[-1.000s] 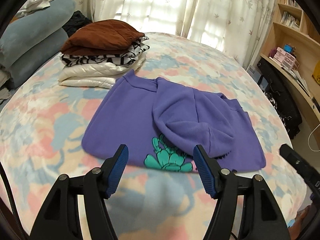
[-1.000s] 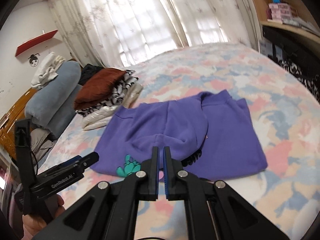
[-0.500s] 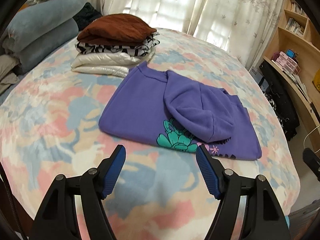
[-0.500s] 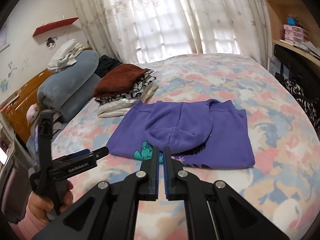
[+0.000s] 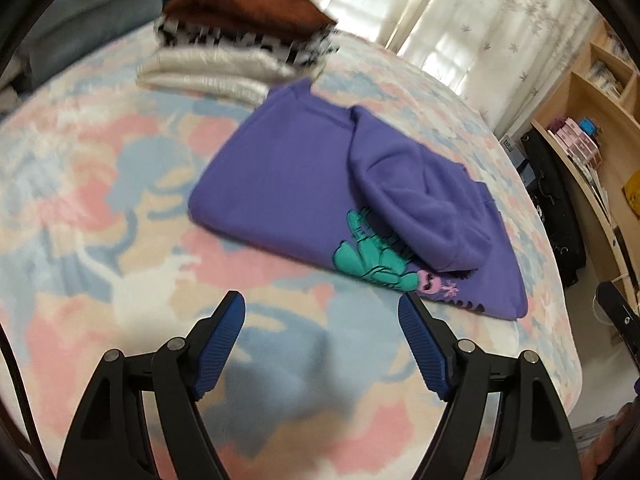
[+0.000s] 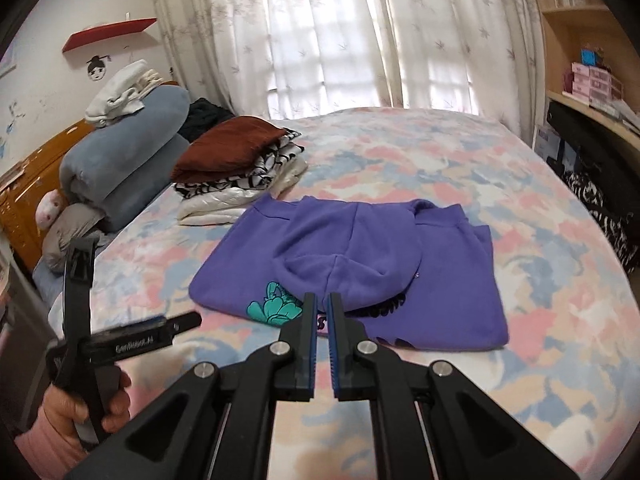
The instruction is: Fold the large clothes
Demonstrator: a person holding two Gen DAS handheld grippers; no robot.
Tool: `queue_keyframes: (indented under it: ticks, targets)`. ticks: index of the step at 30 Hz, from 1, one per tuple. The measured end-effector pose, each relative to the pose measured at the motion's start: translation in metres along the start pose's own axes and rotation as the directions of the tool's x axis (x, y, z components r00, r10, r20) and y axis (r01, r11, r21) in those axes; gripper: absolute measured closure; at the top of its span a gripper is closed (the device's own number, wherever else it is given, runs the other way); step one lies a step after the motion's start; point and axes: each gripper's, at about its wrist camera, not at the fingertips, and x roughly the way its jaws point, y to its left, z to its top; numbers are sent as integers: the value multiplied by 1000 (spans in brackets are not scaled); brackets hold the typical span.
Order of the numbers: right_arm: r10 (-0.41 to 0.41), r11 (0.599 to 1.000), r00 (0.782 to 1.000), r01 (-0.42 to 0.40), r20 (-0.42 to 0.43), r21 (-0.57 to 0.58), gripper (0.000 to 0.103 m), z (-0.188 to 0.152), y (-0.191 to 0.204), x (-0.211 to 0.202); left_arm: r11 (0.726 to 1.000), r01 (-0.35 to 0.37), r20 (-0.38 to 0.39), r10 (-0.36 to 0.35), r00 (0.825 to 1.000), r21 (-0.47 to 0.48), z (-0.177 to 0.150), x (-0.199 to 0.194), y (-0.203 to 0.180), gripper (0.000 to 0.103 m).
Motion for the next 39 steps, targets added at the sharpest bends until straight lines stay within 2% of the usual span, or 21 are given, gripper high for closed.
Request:
queue_keyframes:
  ticks: [5,10,19,21,23,25,27,29,32,33,36,39]
  targets:
    - [17,998,1000,-17,0,60,98,2,-10,37,988,67,-28,-72,997,-138,3,48,32,25]
    - [28,995,1000,-28,-1,98,98,10,-16,76,963,110,21,-109,994,-244,13,91,55,26]
    - [42,994,999,-40,-19,101,98,23,-19,149,947,142,119,-111,987,-289,59,132,59,26]
    - [29,995,999,-27,-22,94,98,28,-19,167,946,141,165,-96,982,-291,69,136,57,35]
    - [2,997,1000,0,-25,82,98,32,-19,186,950,124,197,-68,978,-286,79,138,57,62]
    - [-23,997,999,25,-31,68,98,32,-19,203,949,134,217,-72,974,-286,83,137,61,70]
    - [-55,997,996,59,-65,57,98,27,-20,224,953,134,241,-68,968,-270,85,135,60,76]
    - [-104,994,988,108,-118,32,98,15,-20,245,974,103,283,-43,958,-203,83,126,48,82]
    - [-155,988,983,152,-100,-32,98,6,-12,250,993,63,347,-23,937,-103,82,110,26,85]
    - [-165,986,981,161,-98,-42,98,5,-10,250,998,38,378,-15,926,-54,83,102,13,85]
    - [-157,987,983,154,-98,-43,98,2,-11,251,999,-1,432,-17,902,41,82,86,-14,86]
    - [-95,995,990,97,-102,16,98,1,-24,252,991,-22,466,-43,884,132,79,69,-42,86]
